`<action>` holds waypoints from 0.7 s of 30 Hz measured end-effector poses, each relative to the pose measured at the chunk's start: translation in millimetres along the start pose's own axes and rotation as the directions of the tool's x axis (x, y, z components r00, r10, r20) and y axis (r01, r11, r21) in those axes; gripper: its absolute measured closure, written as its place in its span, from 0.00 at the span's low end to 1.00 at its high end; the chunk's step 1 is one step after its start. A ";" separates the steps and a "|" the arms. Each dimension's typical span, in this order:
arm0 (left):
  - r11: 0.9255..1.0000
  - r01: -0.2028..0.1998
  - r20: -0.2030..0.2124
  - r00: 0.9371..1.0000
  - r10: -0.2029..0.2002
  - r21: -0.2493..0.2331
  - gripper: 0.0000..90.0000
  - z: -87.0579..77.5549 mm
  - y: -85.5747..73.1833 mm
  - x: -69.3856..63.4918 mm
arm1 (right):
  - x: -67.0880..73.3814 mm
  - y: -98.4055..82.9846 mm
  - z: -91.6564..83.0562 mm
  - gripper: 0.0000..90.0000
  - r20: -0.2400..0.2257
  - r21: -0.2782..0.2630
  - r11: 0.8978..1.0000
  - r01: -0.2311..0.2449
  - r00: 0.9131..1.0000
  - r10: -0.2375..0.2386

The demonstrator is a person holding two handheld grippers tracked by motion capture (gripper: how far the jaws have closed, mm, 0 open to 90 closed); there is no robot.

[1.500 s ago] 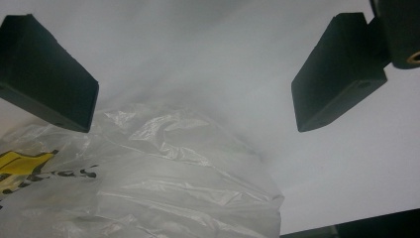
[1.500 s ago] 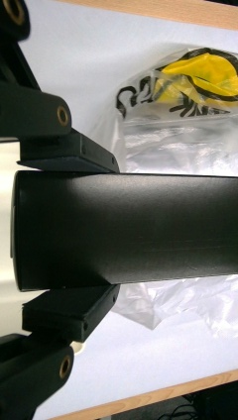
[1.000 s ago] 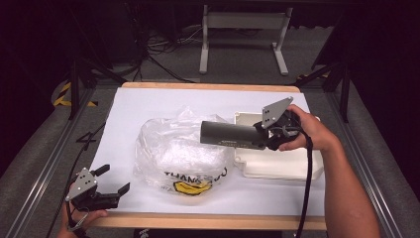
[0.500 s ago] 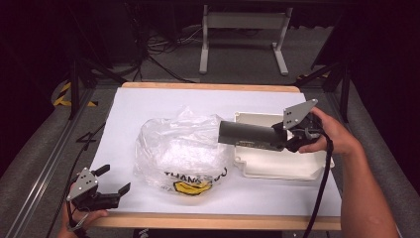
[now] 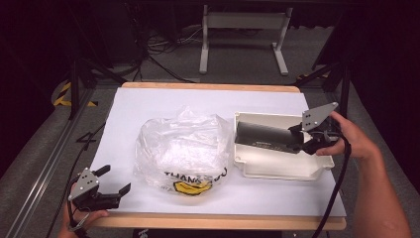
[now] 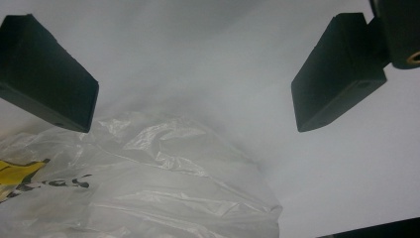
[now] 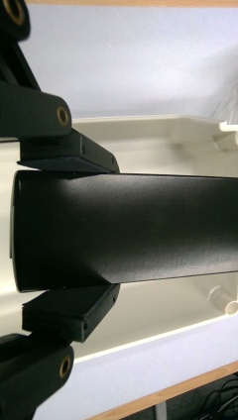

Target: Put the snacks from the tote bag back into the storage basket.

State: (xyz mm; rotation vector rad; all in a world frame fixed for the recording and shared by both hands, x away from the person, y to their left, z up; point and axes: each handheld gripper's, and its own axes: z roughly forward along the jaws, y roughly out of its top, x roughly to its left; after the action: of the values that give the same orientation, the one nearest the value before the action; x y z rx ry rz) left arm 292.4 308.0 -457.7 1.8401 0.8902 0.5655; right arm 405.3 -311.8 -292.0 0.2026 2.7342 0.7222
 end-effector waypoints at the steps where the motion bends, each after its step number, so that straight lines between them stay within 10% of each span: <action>1: 1.000 0.001 0.001 1.000 -0.001 -0.001 0.06 0.0 0.1 -0.1 | 0.0 -5.4 -1.5 0.48 0.007 0.001 1.000 -0.007 1.000 0.007; 21: 1.000 0.001 0.007 1.000 -0.001 0.011 0.06 2.3 2.0 -2.0 | -10.7 -32.6 17.1 0.48 -0.042 0.079 0.996 -0.042 0.998 0.045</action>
State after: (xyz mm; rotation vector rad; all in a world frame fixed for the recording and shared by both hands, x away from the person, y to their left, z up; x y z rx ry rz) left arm 293.5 304.6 -456.8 1.8503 0.8916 0.5542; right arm 419.0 -334.4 -319.8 0.2677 2.8097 0.6393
